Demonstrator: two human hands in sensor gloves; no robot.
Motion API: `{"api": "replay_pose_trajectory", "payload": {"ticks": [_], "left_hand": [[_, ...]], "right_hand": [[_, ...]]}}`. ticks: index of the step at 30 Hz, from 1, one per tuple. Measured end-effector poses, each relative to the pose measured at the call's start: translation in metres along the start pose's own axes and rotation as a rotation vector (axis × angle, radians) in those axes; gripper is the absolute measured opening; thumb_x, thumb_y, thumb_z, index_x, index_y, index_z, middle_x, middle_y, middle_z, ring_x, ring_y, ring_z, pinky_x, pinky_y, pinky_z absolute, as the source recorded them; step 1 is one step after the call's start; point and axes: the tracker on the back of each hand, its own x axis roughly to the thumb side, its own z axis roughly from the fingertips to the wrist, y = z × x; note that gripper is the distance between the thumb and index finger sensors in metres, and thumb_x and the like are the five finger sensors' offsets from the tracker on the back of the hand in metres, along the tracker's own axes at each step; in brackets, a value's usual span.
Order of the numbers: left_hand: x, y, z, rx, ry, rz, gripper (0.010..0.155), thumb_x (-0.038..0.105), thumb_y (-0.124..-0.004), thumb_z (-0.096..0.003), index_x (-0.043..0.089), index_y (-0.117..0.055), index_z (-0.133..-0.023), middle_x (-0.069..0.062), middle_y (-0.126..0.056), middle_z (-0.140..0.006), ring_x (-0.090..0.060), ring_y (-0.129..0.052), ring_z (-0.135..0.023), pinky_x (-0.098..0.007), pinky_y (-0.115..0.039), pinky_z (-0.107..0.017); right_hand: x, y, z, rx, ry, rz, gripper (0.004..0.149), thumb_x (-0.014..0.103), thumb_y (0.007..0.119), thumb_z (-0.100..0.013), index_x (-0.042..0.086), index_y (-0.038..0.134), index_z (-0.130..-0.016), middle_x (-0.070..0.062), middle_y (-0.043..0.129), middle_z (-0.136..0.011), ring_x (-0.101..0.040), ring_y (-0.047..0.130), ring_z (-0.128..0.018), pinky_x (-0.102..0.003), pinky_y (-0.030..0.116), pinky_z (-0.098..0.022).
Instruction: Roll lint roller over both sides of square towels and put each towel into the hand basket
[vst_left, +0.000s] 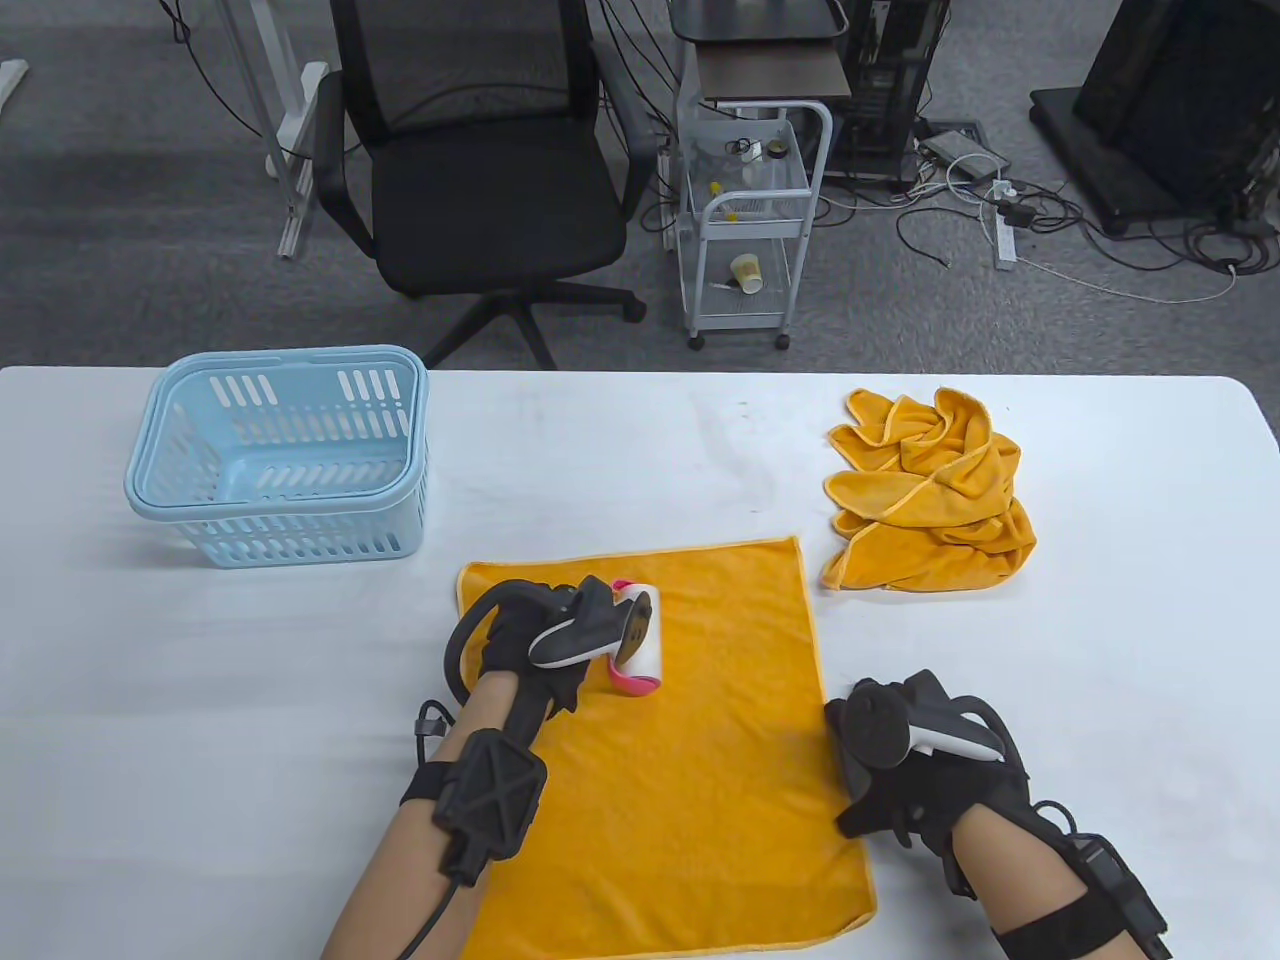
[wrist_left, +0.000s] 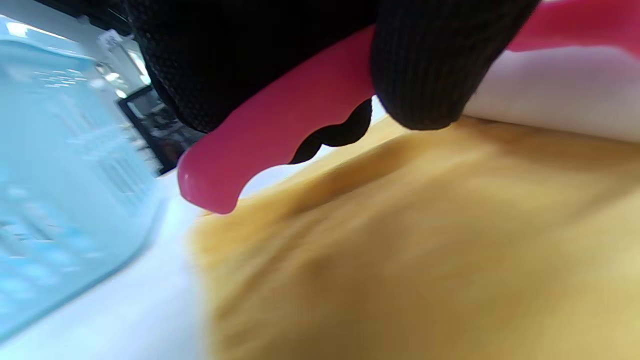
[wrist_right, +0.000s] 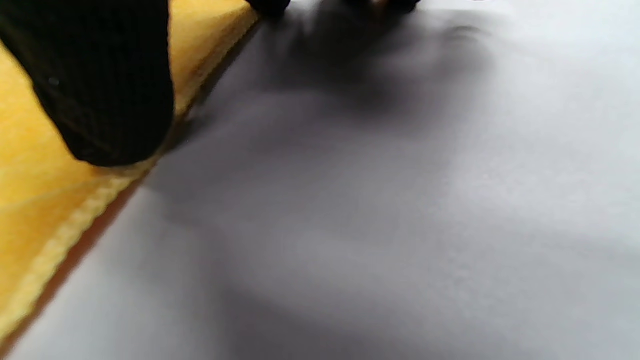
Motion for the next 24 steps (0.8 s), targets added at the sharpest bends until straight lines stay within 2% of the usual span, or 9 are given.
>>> {"api": "replay_pose_trajectory", "payload": {"ticks": [5,8,10,13,16,19,21,24], "left_hand": [[-0.047,-0.020,0.013,-0.103,0.183,-0.231,0.059,0.038,-0.085,-0.0479,0.040,-0.061,-0.102,0.005,-0.082,-0.104,-0.030,-0.093,-0.093,-0.056,-0.075,-0.070],[-0.063,-0.029,0.021,-0.125,0.216,-0.208,0.058,0.039,-0.085,-0.0480,0.040,-0.063,-0.102,0.005,-0.082,-0.104,-0.030,-0.093,-0.093,-0.056,-0.076,-0.070],[-0.063,-0.025,0.028,-0.101,0.168,-0.100,0.058,0.040,-0.086,-0.0477,0.040,-0.064,-0.101,0.006,-0.082,-0.103,-0.030,-0.094,-0.092,-0.055,-0.076,-0.069],[-0.043,-0.010,0.040,-0.021,0.020,0.108,0.058,0.042,-0.086,-0.0475,0.040,-0.064,-0.101,0.007,-0.082,-0.102,-0.028,-0.094,-0.091,-0.055,-0.077,-0.068],[-0.004,0.011,0.044,0.042,-0.124,0.238,0.058,0.043,-0.086,-0.0473,0.038,-0.065,-0.101,0.007,-0.084,-0.100,-0.028,-0.095,-0.088,-0.054,-0.077,-0.067],[0.038,0.021,0.044,0.061,-0.248,0.278,0.058,0.044,-0.085,-0.0468,0.037,-0.065,-0.101,0.007,-0.084,-0.098,-0.026,-0.096,-0.086,-0.053,-0.078,-0.066],[0.054,0.019,0.042,0.044,-0.280,0.273,0.058,0.045,-0.085,-0.0466,0.038,-0.065,-0.101,0.007,-0.085,-0.097,-0.026,-0.096,-0.085,-0.053,-0.078,-0.066],[0.053,0.013,0.042,0.039,-0.250,0.210,0.058,0.045,-0.085,-0.0460,0.037,-0.066,-0.100,0.007,-0.087,-0.096,-0.025,-0.098,-0.083,-0.052,-0.080,-0.065]], "right_hand": [[0.000,0.000,0.000,-0.001,0.003,0.002,0.109,0.059,0.092,-0.042,0.013,0.025,-0.115,-0.028,0.018,-0.115,-0.059,0.024,-0.103,-0.076,0.040,-0.067],[0.000,0.000,0.000,-0.001,0.003,0.003,0.108,0.059,0.092,-0.043,0.013,0.025,-0.115,-0.028,0.018,-0.115,-0.058,0.025,-0.103,-0.076,0.040,-0.067],[0.000,0.000,0.000,-0.001,0.003,0.005,0.108,0.059,0.092,-0.043,0.013,0.025,-0.115,-0.028,0.018,-0.115,-0.059,0.025,-0.103,-0.076,0.040,-0.067],[0.000,0.000,0.000,-0.001,0.002,0.005,0.108,0.059,0.092,-0.043,0.013,0.025,-0.115,-0.028,0.018,-0.115,-0.059,0.025,-0.103,-0.076,0.040,-0.067],[0.000,0.000,0.000,-0.001,0.002,0.005,0.108,0.059,0.092,-0.043,0.013,0.025,-0.115,-0.028,0.018,-0.115,-0.059,0.025,-0.103,-0.076,0.040,-0.067],[0.000,0.000,0.000,-0.001,0.002,0.004,0.108,0.059,0.092,-0.043,0.013,0.025,-0.115,-0.028,0.018,-0.115,-0.059,0.025,-0.103,-0.076,0.040,-0.067],[0.000,0.000,0.000,-0.001,0.003,0.005,0.108,0.059,0.092,-0.043,0.013,0.025,-0.115,-0.028,0.018,-0.115,-0.059,0.025,-0.103,-0.076,0.040,-0.067],[0.000,0.000,0.000,-0.001,0.003,0.004,0.108,0.059,0.092,-0.043,0.013,0.025,-0.115,-0.028,0.018,-0.115,-0.059,0.025,-0.103,-0.076,0.040,-0.067]]}}
